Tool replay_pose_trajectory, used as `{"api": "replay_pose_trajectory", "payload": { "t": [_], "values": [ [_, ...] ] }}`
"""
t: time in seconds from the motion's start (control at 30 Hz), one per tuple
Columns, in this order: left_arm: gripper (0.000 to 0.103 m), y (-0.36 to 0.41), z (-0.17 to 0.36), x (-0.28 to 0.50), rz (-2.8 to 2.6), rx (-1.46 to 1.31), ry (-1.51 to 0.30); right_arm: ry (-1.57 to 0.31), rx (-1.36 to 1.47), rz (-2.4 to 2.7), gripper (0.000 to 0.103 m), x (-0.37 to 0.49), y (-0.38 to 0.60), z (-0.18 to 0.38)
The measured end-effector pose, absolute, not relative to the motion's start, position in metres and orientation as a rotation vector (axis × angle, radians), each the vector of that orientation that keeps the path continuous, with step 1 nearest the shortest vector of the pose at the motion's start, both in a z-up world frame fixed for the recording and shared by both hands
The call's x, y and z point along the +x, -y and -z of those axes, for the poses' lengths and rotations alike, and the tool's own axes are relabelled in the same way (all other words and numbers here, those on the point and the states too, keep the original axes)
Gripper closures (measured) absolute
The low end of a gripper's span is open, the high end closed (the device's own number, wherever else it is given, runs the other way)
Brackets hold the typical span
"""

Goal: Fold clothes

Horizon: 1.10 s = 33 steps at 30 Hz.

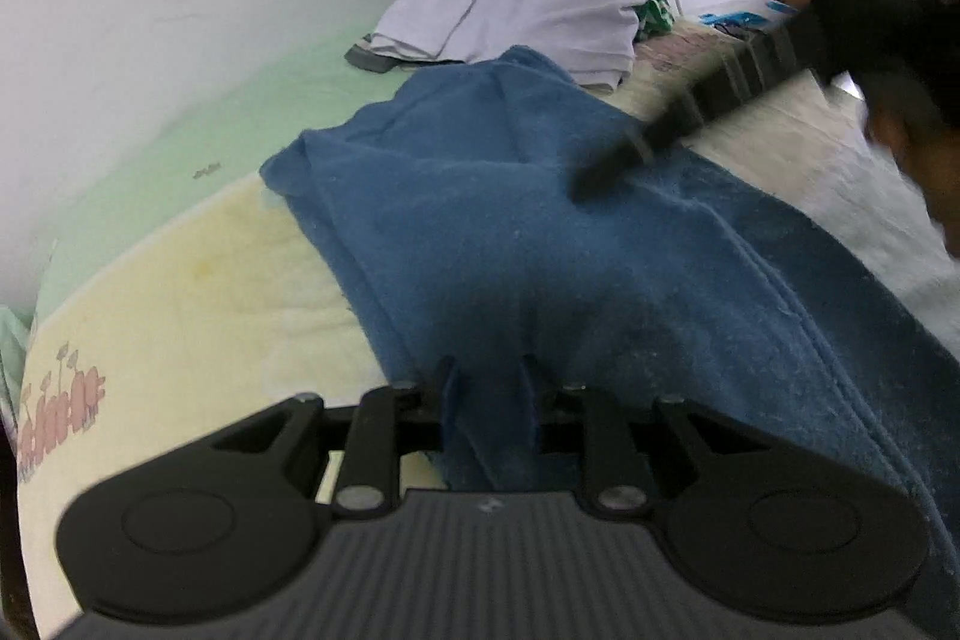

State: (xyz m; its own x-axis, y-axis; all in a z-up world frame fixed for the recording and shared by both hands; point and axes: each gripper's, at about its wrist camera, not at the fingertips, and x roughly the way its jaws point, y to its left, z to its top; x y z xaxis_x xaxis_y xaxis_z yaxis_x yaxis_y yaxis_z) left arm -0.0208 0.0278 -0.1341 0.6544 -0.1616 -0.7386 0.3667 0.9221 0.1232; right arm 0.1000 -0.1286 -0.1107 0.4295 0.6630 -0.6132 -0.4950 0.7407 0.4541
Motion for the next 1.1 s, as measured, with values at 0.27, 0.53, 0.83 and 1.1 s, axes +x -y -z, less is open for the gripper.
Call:
{"api": "replay_pose_trajectory", "payload": {
  "t": [0.27, 0.53, 0.83, 1.1],
  "values": [
    [0.081, -0.027, 0.135, -0.025, 0.291, 0.283, -0.795, -0.848, 0.171, -0.696, 0.07, 0.181, 0.059, 0.133],
    [0.081, -0.03, 0.136, -0.025, 0.298, 0.266, -0.795, -0.919, 0.222, -0.755, 0.08, 0.2, 0.038, 0.153],
    [0.08, -0.031, 0.136, -0.022, 0.299, 0.254, -0.796, -0.813, 0.052, -0.555, 0.097, 0.182, 0.044, 0.149],
    [0.072, -0.033, 0.138, -0.023, 0.293, 0.253, -0.793, -0.705, 0.134, -0.538, 0.072, 0.168, 0.068, 0.122]
  ]
}}
